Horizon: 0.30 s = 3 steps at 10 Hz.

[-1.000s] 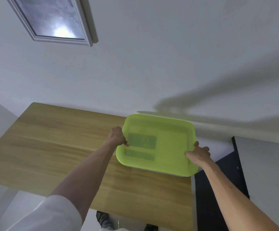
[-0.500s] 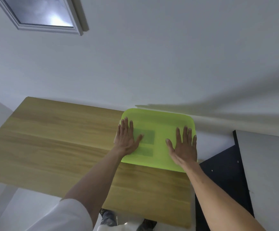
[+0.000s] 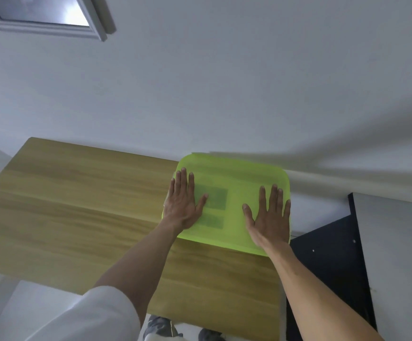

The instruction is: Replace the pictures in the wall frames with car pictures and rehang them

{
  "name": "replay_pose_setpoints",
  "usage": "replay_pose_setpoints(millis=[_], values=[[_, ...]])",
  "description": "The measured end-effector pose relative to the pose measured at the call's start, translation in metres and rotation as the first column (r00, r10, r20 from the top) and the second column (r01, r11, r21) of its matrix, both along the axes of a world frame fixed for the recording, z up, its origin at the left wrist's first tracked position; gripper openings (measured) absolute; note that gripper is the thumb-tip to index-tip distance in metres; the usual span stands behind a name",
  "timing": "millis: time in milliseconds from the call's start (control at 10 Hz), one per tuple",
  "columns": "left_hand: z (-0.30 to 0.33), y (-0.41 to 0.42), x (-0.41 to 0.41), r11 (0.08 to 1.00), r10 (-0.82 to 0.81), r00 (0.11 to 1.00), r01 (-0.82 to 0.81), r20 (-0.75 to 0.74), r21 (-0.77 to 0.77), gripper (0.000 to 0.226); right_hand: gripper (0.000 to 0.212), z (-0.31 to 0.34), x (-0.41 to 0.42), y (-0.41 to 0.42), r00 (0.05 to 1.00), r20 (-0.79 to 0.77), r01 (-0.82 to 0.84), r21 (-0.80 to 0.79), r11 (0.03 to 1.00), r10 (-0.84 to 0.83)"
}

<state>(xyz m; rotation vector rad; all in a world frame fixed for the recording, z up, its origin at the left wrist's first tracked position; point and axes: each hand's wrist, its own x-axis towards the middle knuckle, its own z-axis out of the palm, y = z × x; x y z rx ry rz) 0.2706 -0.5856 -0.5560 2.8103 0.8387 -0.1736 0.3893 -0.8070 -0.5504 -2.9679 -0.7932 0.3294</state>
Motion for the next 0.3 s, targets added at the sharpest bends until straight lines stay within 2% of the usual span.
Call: replay_pose_setpoints(millis=[100,200,300], values=[[0.0,0.003,-0.001,1.0,0.002,1.0,-0.002,-0.029,-0.002,0.084,0.081,0.002,0.001,-0.001,1.0,-0.02,0.0,-0.017,1.0,-0.001],[0.01,0.003,0.004,0.995,0.017,0.997,-0.023,-0.073,-0.094,0.085,0.082,0.005,0.0,0.0,0.998,-0.067,-0.004,-0.003,1.0,0.003],[0.024,0.01,0.008,0.957,0.019,1.0,-0.025,-0.022,-0.29,0.083,0.083,0.011,0.007,0.0,0.986,-0.164,-0.027,-0.002,1.0,0.026]])
